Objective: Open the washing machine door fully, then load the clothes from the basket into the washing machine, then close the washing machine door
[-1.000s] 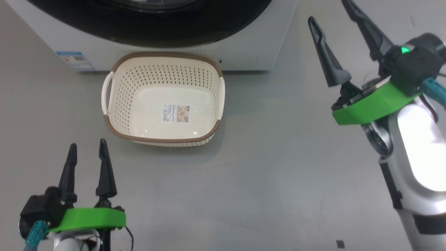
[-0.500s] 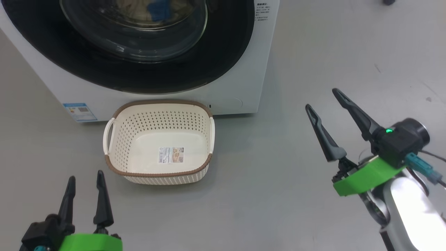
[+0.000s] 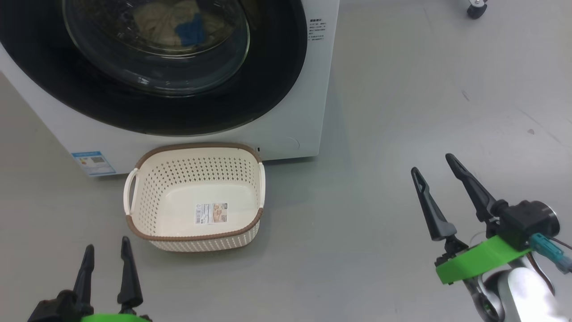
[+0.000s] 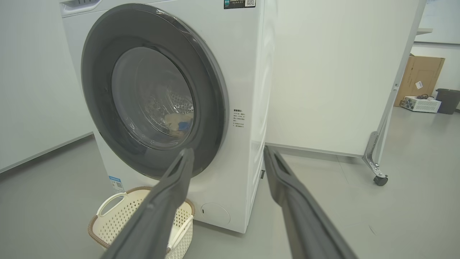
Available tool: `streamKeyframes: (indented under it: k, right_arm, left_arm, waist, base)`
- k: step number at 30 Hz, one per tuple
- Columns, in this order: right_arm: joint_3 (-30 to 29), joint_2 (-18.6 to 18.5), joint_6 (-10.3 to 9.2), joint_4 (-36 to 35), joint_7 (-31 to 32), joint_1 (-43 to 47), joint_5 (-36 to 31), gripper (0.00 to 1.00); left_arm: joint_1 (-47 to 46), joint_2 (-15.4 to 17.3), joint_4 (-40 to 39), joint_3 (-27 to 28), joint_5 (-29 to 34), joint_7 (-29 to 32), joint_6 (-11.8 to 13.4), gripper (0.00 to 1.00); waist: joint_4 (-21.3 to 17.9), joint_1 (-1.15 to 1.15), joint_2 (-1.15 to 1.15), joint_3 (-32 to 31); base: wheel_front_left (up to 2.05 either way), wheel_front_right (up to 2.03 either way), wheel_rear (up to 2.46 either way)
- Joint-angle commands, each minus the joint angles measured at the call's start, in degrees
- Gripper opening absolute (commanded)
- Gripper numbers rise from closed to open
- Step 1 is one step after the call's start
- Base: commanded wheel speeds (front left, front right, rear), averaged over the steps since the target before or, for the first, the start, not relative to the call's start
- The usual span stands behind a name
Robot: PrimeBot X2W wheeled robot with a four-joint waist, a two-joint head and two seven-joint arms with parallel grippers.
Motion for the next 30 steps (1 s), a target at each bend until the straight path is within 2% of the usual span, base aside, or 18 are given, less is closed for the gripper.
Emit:
streamKeyframes:
  k: [1,14,30]
  right_arm:
    - [0.5,0.2,0.17,-2.1,-0.1,-0.8,-0.3,1.0]
    - [-5.0,1.8,0.17,-1.4,-0.1,2.1,-1.3,1.0]
    - [-6.0,2.4,0.17,0.9,-0.1,2.7,-1.4,1.0]
  left_arm:
    - [-1.1,0.5,-1.7,1.8,0.0,-0.4,0.3,1.0]
    - [-0.9,0.5,-1.6,2.4,0.4,-0.4,0.4,1.0]
    - [-1.0,0.5,-1.2,2.7,0.8,-0.4,0.1,1.0]
  waist:
    - [-0.3,0.01,0.0,0.0]
    - [-1.0,0.01,0.0,-0.2]
    - [0.0,0.01,0.0,-0.4]
  base:
    - [0.0,0.0,0.0]
    - [0.0,0.0,0.0]
    - [0.0,0.0,0.0]
